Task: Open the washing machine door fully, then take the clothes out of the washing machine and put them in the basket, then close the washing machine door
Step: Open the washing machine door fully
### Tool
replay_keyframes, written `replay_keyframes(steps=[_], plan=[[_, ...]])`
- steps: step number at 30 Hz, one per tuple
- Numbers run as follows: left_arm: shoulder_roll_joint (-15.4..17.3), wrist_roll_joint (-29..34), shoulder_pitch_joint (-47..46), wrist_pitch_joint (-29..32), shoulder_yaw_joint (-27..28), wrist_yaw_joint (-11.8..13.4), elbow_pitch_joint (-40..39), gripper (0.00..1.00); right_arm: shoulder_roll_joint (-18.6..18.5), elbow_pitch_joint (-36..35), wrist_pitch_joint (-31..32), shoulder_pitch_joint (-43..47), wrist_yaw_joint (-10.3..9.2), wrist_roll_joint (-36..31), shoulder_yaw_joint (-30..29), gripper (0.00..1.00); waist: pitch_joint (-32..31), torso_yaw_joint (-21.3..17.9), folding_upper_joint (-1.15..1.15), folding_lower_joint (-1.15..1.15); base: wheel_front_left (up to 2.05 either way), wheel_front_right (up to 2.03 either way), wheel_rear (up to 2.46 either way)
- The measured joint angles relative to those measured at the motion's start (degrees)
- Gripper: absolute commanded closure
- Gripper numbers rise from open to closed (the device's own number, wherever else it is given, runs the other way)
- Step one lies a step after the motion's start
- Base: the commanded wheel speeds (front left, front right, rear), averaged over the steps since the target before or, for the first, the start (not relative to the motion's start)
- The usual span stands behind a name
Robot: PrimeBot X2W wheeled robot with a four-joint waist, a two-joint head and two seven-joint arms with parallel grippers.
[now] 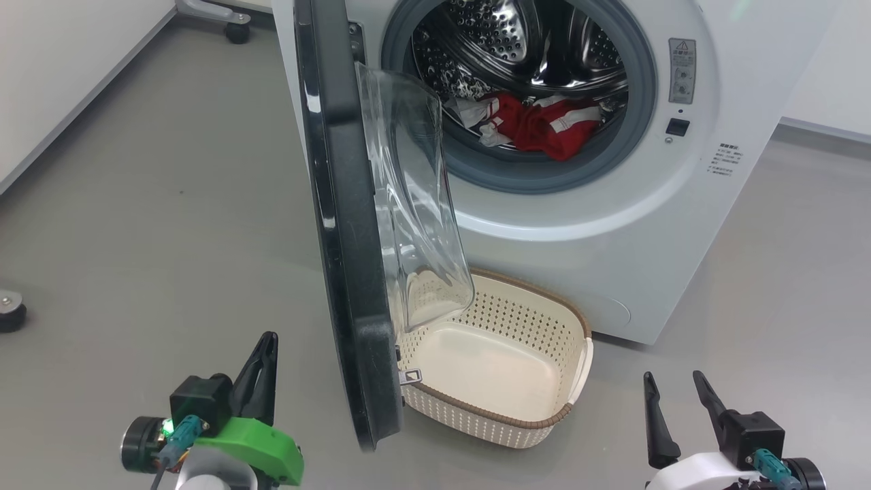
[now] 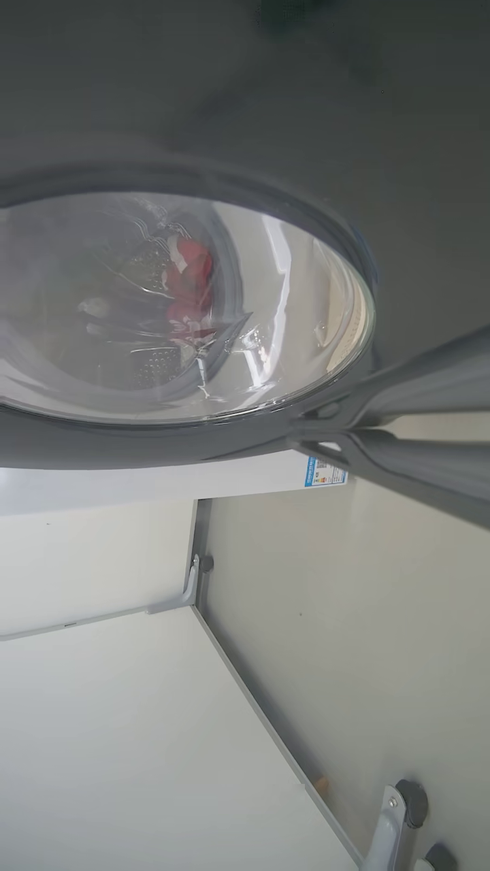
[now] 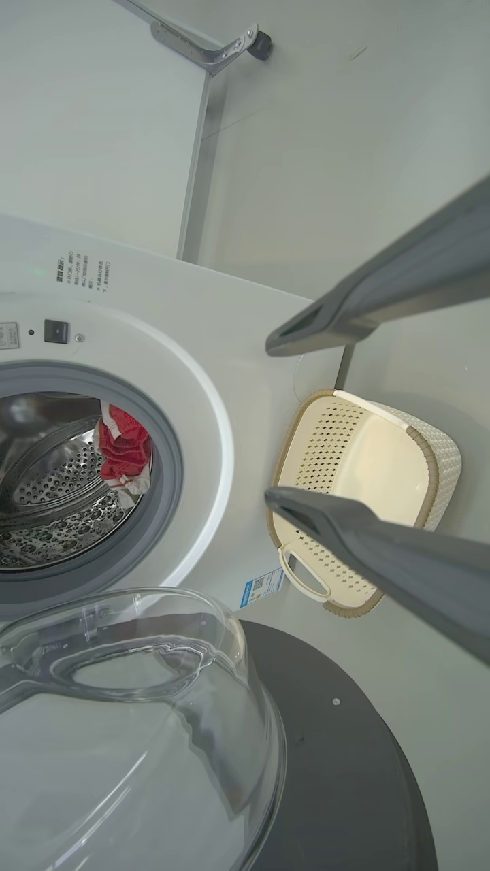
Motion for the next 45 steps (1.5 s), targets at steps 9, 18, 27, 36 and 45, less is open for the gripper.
replay_keyframes(steps=[9, 18, 27, 36, 45], plan=[[0.3, 1.5, -0.7, 0.0, 2.0, 2.2, -4.2, 1.00, 0.0, 0.1, 0.0, 0.4, 0.00, -1.0, -0.6, 0.00, -0.2, 0.1, 0.00, 0.00, 0.00, 0.00, 0.00], [0.5, 4.0, -6.1, 0.0, 3.4, 4.0, -17.4, 1.00, 0.1, 0.3, 0.0, 0.5, 0.00, -1.4, -0.9, 0.00, -0.4, 0.3, 0.00, 0.00, 0.00, 0.00, 0.00], [0.4, 5.8, -8.4, -0.3, -3.3, 2.3, -28.5, 1.00, 0.4, 0.3, 0.0, 0.5, 0.00, -1.7, -0.7, 0.00, -0.7, 0.2, 0.00, 0.00, 0.00, 0.00, 0.00], [0.4, 1.1, -7.0, 4.6, -13.4, -1.1, -36.3, 1.00, 0.5, 0.4, 0.0, 0.6, 0.00, -1.9, -0.8, 0.00, -0.7, -0.2, 0.00, 0.00, 0.00, 0.00, 0.00], [0.5, -6.3, -0.2, 13.5, -22.8, -1.6, -38.3, 1.00, 0.7, 0.5, 0.0, 0.6, 0.00, -1.9, -0.6, 0.00, -0.4, 0.2, 0.00, 0.00, 0.00, 0.00, 0.00]])
